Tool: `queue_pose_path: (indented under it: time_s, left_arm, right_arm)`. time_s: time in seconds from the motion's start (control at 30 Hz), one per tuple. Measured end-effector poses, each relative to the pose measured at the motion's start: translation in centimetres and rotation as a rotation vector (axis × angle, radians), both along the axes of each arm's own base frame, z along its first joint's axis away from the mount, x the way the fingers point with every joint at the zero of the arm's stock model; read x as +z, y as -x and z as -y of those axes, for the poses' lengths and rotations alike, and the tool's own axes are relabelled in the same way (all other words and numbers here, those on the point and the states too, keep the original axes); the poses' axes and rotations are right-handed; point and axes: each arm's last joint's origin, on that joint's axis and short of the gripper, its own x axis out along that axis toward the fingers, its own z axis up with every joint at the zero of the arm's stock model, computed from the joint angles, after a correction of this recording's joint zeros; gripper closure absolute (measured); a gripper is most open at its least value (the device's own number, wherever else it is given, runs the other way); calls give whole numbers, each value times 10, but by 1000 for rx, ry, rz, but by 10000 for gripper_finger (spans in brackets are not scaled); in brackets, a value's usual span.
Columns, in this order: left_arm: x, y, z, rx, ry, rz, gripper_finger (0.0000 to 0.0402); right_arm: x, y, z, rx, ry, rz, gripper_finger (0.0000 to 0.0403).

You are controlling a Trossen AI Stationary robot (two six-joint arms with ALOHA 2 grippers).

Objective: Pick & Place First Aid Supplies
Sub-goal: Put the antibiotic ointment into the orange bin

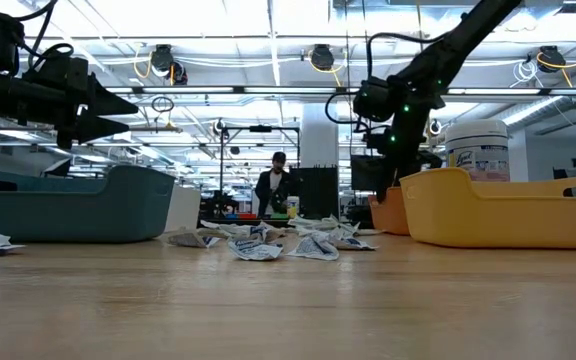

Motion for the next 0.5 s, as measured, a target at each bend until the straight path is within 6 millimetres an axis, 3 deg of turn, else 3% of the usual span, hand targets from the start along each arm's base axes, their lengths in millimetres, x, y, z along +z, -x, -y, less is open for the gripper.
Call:
queue_pose_path:
  time_s: [0.2, 0.5]
  left_arm:
    - [0, 0, 0, 0, 0, 0, 96]
    - [0, 0, 0, 0, 0, 0, 96]
  right_arm:
    - [2, 0, 0, 48, 16, -24, 191]
    - [31, -2, -9, 201, 136, -22, 199]
